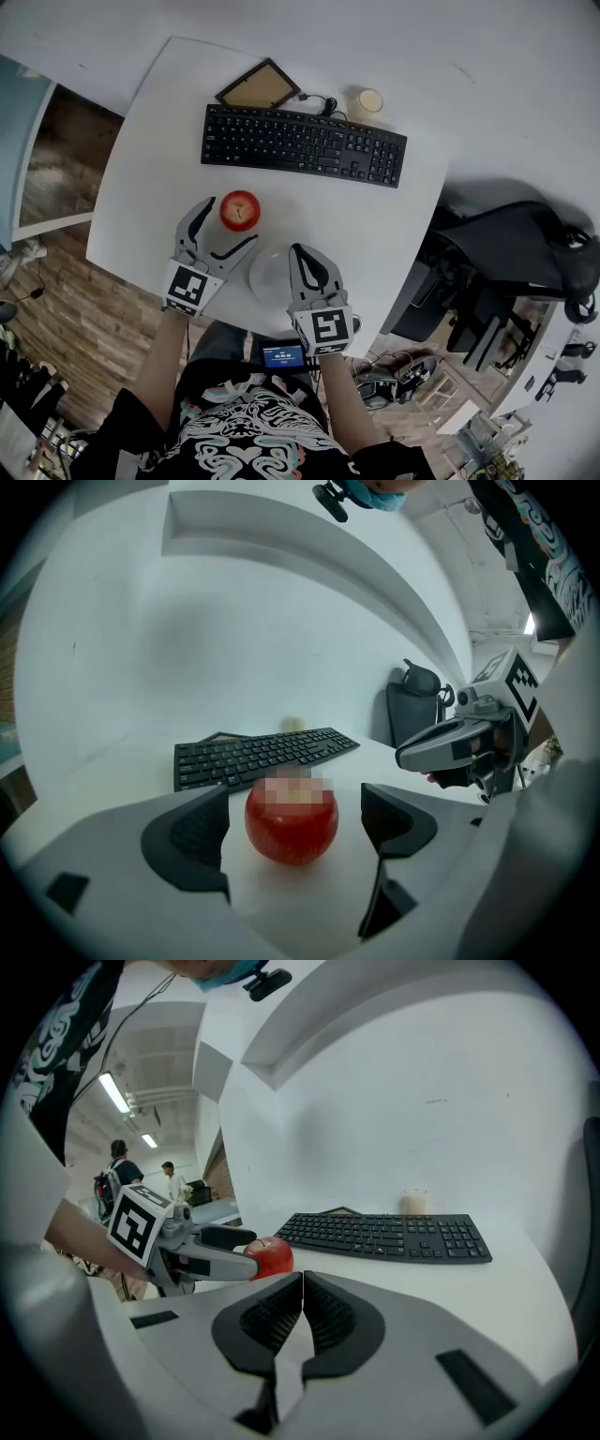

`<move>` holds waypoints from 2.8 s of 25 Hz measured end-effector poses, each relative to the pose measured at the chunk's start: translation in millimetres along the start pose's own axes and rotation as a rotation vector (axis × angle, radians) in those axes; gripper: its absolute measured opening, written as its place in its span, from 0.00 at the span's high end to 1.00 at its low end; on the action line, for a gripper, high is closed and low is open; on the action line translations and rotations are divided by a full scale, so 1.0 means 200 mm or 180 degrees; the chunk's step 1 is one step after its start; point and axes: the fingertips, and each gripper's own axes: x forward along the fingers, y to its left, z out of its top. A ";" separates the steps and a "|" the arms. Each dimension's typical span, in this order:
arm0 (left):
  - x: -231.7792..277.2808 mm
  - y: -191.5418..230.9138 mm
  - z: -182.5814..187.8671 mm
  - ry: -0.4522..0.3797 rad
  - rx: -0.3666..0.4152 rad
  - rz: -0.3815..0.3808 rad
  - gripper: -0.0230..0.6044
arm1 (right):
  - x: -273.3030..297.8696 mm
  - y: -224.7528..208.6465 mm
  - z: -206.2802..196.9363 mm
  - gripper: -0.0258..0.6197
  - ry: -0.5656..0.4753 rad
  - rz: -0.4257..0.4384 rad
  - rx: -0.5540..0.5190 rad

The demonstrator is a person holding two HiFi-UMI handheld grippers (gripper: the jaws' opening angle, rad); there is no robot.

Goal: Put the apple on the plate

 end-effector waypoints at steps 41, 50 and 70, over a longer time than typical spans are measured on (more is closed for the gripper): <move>0.10 0.01 -0.02 0.0218 0.0134 -0.0057 0.33 | -0.05 -0.02 -0.05 0.92 0.0037 -0.0120 0.0082; 0.03 -0.02 0.10 0.0087 0.0153 -0.0058 0.33 | -0.14 -0.01 0.02 0.92 -0.0087 -0.0187 0.0035; -0.25 -0.21 0.35 -0.0060 0.0346 -0.0038 0.33 | -0.43 0.08 0.17 0.92 -0.0424 -0.0340 -0.0032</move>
